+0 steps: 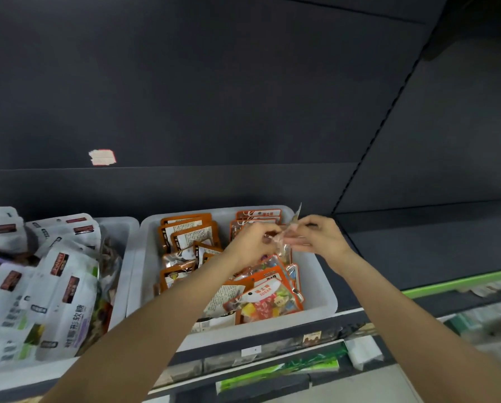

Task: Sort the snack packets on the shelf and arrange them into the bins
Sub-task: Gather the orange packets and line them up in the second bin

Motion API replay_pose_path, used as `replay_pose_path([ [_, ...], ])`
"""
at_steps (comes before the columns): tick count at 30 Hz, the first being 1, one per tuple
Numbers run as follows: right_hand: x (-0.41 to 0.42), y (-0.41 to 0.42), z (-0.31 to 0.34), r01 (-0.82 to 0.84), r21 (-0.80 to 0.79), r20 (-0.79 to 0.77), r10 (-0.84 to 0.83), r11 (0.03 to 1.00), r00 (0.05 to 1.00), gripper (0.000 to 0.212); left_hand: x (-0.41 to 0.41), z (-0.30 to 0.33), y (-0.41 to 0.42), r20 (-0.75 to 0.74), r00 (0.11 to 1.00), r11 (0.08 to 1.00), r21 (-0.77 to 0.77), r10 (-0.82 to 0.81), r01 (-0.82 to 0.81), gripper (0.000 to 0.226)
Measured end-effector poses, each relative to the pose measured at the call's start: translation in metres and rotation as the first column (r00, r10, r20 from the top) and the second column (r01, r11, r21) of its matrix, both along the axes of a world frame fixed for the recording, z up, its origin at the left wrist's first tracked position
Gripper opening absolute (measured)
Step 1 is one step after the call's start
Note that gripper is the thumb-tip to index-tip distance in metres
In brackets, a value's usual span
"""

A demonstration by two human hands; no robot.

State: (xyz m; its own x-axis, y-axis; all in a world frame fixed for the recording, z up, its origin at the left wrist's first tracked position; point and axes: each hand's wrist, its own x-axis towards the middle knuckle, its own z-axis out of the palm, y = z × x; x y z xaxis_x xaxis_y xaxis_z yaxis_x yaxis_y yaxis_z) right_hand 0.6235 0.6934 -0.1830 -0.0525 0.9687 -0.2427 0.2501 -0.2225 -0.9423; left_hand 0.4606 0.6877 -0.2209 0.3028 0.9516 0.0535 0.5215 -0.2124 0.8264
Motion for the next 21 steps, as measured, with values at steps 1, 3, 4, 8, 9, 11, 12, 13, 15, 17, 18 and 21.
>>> replay_pose_path([
  [1,0.003,0.003,-0.003,-0.012,0.049,0.117,0.006,0.999,0.993,0.022,-0.006,0.001,0.001,-0.001,0.999,0.999,0.008,0.046,-0.046,0.026],
  [3,0.007,0.009,-0.009,-0.089,0.155,0.408,0.018,0.984,0.913,0.051,-0.021,0.001,0.005,-0.026,0.987,0.987,0.024,0.16,-0.16,0.028],
  [4,0.007,0.01,-0.011,-0.153,0.187,0.483,0.045,0.971,0.875,0.064,-0.029,-0.001,0.006,-0.032,0.979,0.979,0.01,0.203,-0.203,0.028],
  [8,0.002,0.013,-0.023,-0.35,0.174,0.597,0.184,0.92,0.781,0.04,-0.042,-0.01,0.007,-0.137,0.97,0.974,-0.077,0.2,-0.212,0.029],
  [9,0.001,0.013,-0.026,-0.356,0.145,0.626,0.193,0.923,0.755,0.028,-0.04,-0.011,0.007,-0.184,0.961,0.973,-0.064,0.205,-0.22,0.028],
  [11,-0.001,0.014,-0.029,-0.34,0.11,0.712,0.165,0.934,0.682,0.018,-0.033,-0.009,0.008,-0.207,0.949,0.967,-0.034,0.239,-0.251,0.026],
  [12,-0.001,0.014,-0.028,-0.315,0.127,0.759,0.112,0.941,0.642,0.017,-0.03,-0.008,0.008,-0.202,0.949,0.967,-0.03,0.244,-0.255,0.027],
  [13,0.0,0.013,-0.027,-0.284,0.172,0.8,0.035,0.943,0.599,0.017,-0.027,-0.006,0.008,-0.192,0.952,0.968,-0.033,0.239,-0.25,0.03],
  [15,0.002,0.012,-0.025,-0.24,0.278,0.84,-0.114,0.93,0.53,0.018,-0.028,-0.007,0.005,-0.149,0.959,0.965,-0.067,0.241,-0.253,0.04],
  [17,0.002,0.012,-0.027,-0.237,0.289,0.857,-0.141,0.928,0.495,0.018,-0.036,-0.012,-0.001,-0.162,0.96,0.961,-0.116,0.229,-0.249,0.048],
  [18,0.001,0.011,-0.028,-0.253,0.251,0.878,-0.111,0.934,0.465,0.019,-0.042,-0.015,-0.005,-0.198,0.963,0.964,-0.155,0.183,-0.215,0.05],
  [21,-0.005,0.006,-0.033,-0.354,0.228,0.916,-0.077,0.907,0.393,0.045,-0.062,-0.025,-0.016,-0.318,0.947,0.953,-0.297,-0.039,-0.061,0.063],
])
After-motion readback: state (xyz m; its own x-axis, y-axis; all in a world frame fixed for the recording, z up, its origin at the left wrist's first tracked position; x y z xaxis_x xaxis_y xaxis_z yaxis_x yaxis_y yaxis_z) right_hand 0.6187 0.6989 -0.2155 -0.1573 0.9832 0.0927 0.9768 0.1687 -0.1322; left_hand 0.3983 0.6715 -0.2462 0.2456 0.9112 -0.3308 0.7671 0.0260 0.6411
